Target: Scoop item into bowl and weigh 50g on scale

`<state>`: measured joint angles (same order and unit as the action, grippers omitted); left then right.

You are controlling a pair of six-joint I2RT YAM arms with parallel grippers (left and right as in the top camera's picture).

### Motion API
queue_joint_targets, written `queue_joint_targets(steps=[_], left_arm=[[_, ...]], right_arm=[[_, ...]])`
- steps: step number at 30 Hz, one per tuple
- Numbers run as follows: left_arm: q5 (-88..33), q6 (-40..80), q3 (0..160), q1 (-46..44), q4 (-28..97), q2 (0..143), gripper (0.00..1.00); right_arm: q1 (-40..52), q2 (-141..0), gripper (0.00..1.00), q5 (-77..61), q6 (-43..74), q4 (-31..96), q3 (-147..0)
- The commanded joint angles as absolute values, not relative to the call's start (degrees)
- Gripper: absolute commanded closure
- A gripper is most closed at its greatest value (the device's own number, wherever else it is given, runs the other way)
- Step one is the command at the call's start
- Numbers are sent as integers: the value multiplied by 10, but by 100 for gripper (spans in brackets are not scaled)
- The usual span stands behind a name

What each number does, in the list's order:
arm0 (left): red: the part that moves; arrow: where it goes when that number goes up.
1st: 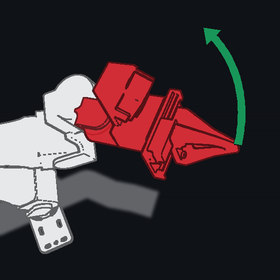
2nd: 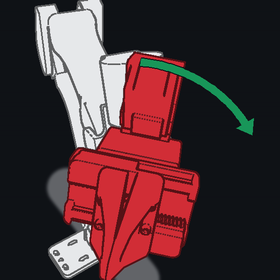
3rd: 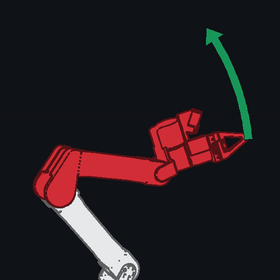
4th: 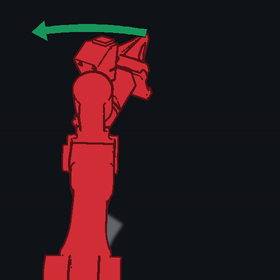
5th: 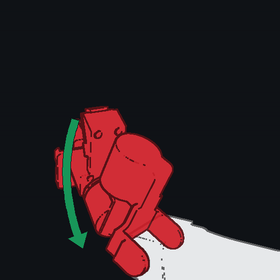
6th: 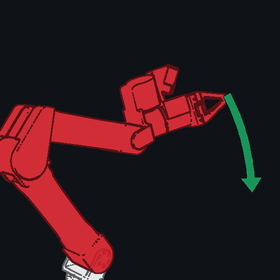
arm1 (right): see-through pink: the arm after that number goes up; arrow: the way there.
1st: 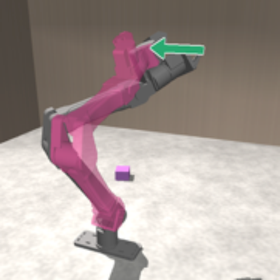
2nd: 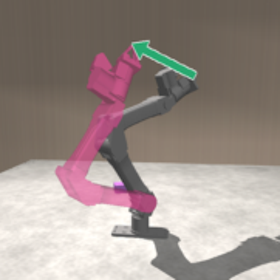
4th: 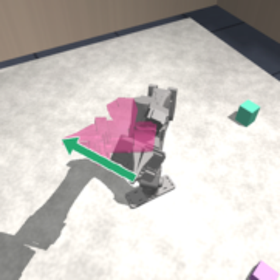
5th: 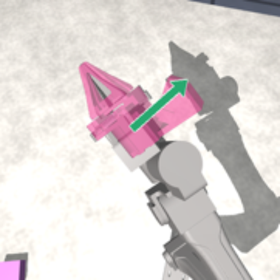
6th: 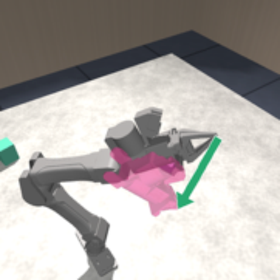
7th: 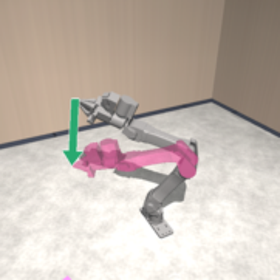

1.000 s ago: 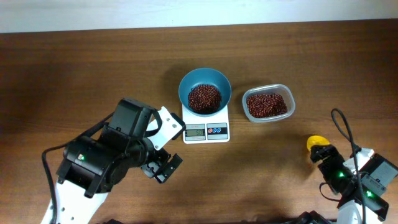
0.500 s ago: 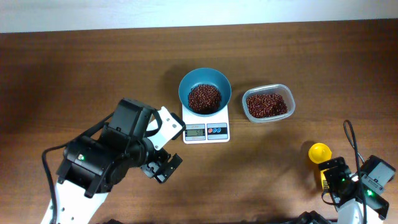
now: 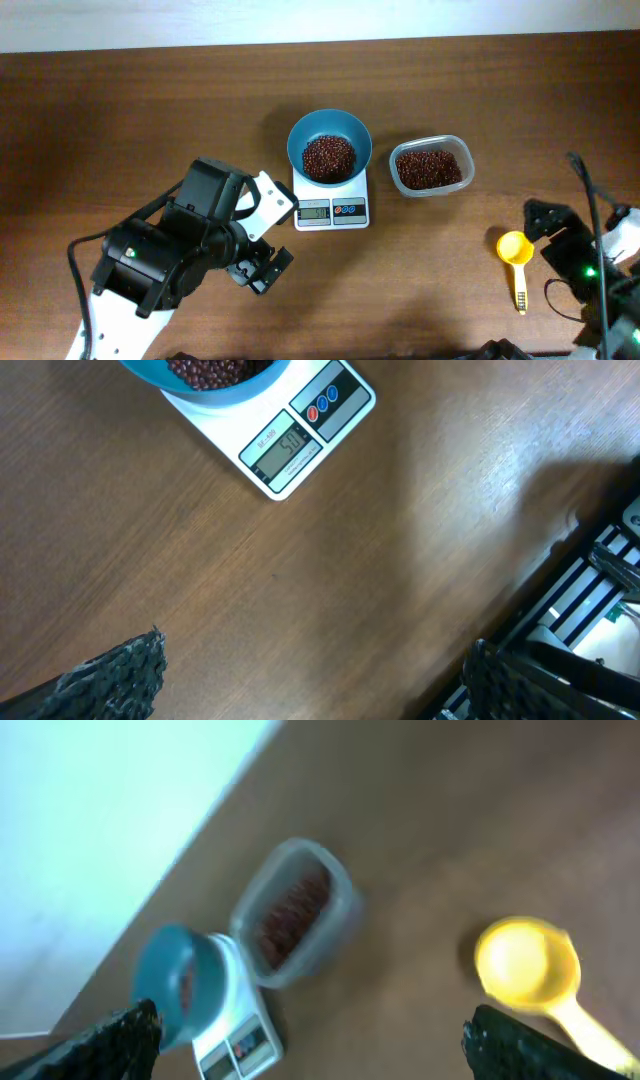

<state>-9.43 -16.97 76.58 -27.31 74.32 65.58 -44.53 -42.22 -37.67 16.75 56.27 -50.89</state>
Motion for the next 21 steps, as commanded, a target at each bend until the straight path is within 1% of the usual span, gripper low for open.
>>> queue_joint_targets(steps=[1, 4, 6, 8, 14, 17, 21], left_arm=[[-92, -178, 764, -272, 742, 657, 1], [-92, -178, 764, -272, 742, 657, 1], [-92, -178, 764, -272, 742, 657, 1], [-92, -178, 764, -272, 742, 657, 1], [-92, -178, 764, -272, 742, 657, 1], [-92, -178, 764, -272, 742, 657, 1], [-92, -178, 764, -272, 742, 657, 1]], right_arm=[[-443, -402, 1, -399, 143, 556, -566], [-443, -403, 1, -398, 143, 544, -567], [-443, -403, 1, -374, 143, 525, -567], [-443, -403, 1, -391, 143, 515, -567], [-425, -380, 1, -376, 12, 538, -567], [-371, -353, 1, -302, 11, 532, -565], [-243, -307, 1, -190, 11, 503, -549]])
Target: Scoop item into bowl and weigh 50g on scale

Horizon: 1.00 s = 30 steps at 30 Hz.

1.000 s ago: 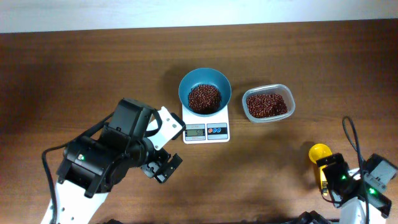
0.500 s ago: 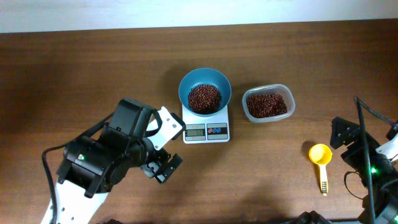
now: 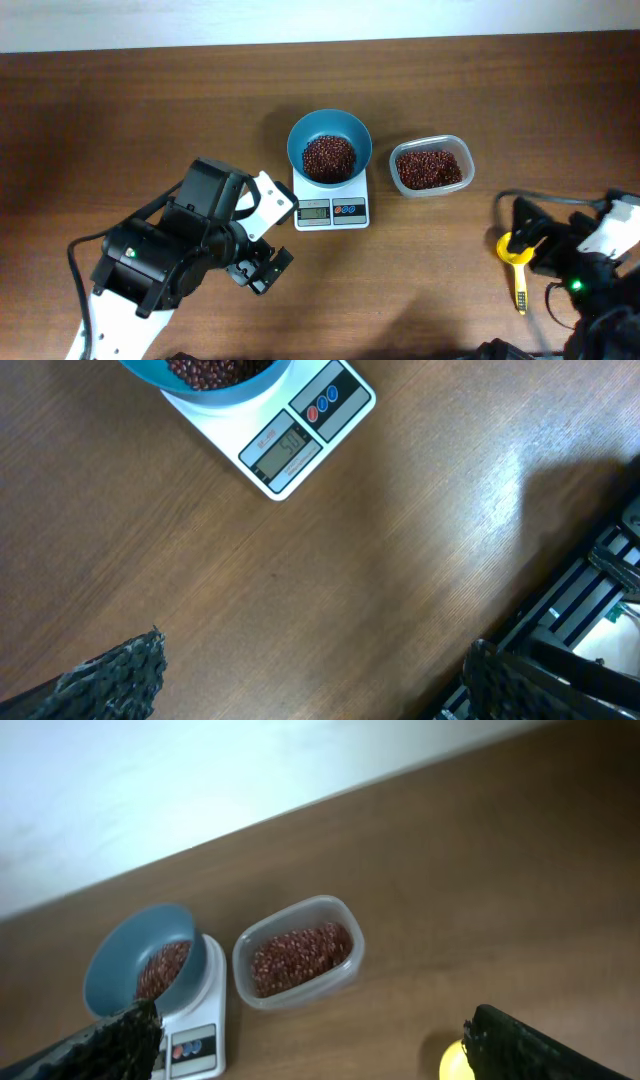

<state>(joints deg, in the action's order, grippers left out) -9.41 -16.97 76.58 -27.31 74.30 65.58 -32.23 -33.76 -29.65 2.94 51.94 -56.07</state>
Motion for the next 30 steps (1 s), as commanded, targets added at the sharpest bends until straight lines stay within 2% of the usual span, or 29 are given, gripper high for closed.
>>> queue_joint_targets(steps=[1, 5, 11, 20, 30], left_arm=[[-92, -178, 764, -272, 742, 657, 1], [-92, -178, 764, -272, 742, 657, 1], [-92, -178, 764, -272, 742, 657, 1], [-92, -178, 764, -272, 742, 657, 1], [-92, -178, 764, -272, 742, 657, 1]], right_arm=[[-206, -291, 1, -164, 11, 489, -539], [-113, -208, 1, -100, 10, 394, -457], [-77, -102, 1, -96, 42, 213, -264], [-63, -2, 1, -72, 49, 150, -108], [-48, -2, 1, 0, 44, 89, -22]])
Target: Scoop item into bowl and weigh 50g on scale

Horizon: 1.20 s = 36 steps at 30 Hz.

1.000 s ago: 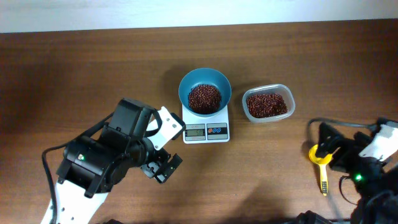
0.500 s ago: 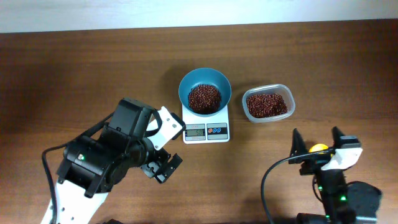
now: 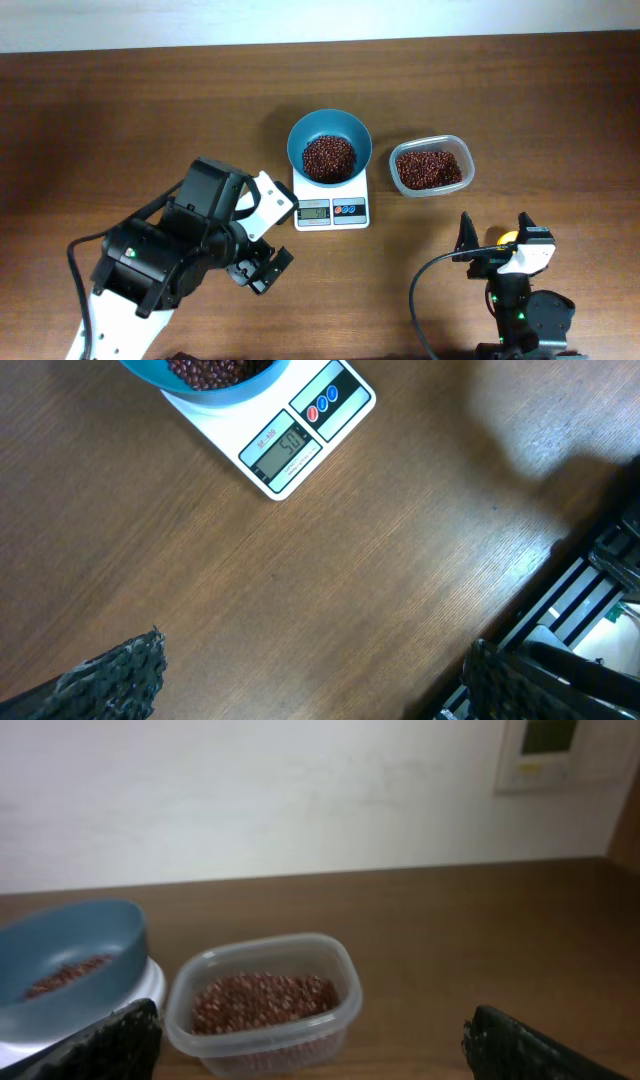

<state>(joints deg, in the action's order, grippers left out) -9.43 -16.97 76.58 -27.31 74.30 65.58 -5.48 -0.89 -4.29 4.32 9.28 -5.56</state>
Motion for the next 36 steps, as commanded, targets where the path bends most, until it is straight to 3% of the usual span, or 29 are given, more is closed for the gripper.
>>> queue_joint_targets(steps=[1, 36], left_arm=[[-92, -178, 764, -272, 742, 657, 1], [-92, -178, 764, -272, 742, 657, 1]], right_arm=[[-48, -2, 1, 1, 35, 77, -18], [-47, -2, 1, 7, 2, 46, -3]])
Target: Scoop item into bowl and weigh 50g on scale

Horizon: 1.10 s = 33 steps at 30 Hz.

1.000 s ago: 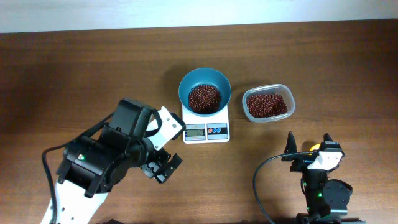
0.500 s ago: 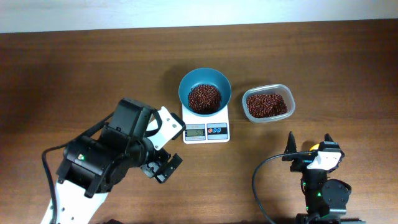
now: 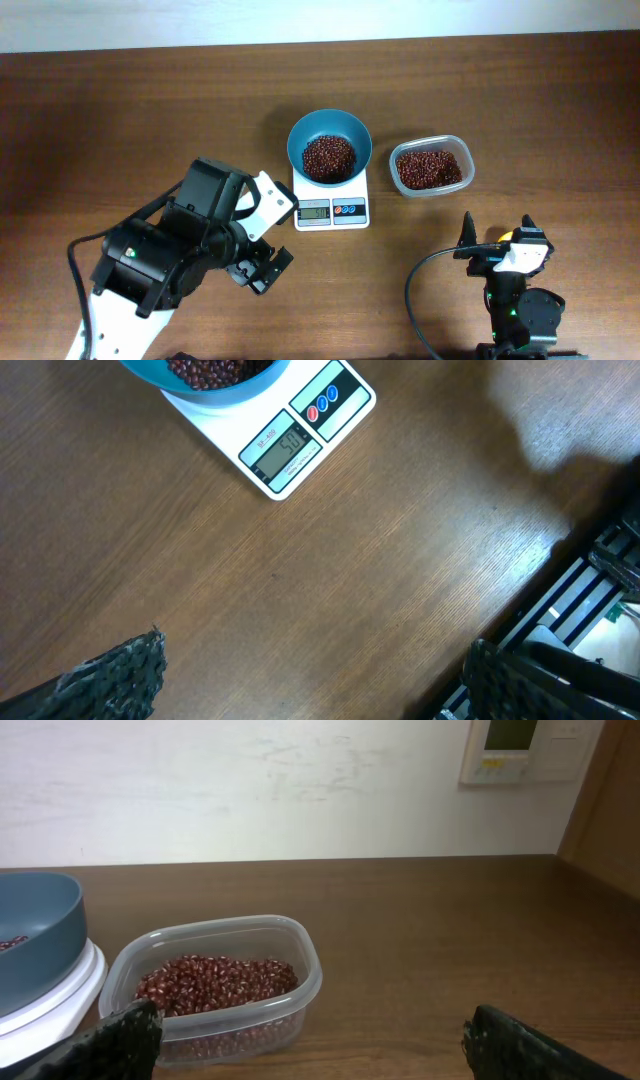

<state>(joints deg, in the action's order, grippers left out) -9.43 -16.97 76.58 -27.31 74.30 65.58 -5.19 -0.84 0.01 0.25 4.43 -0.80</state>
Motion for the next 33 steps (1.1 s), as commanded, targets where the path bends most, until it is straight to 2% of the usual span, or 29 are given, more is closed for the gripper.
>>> queue_joint_targets(steps=[1, 17, 21, 27, 33], left_arm=[[-92, -178, 764, -272, 742, 657, 1], [-75, -179, 757, -272, 736, 642, 1], [-28, -178, 683, -250, 632, 558, 1], [-80, -179, 500, -135, 418, 377, 1], [-121, -179, 297, -69, 255, 183, 1]], right_arm=[[-47, -2, 1, 7, 2, 46, -3], [-47, -2, 1, 7, 2, 46, -3], [-47, -2, 1, 7, 2, 46, -3], [-47, -2, 1, 7, 2, 46, -3], [-47, -2, 1, 7, 2, 46, -3]])
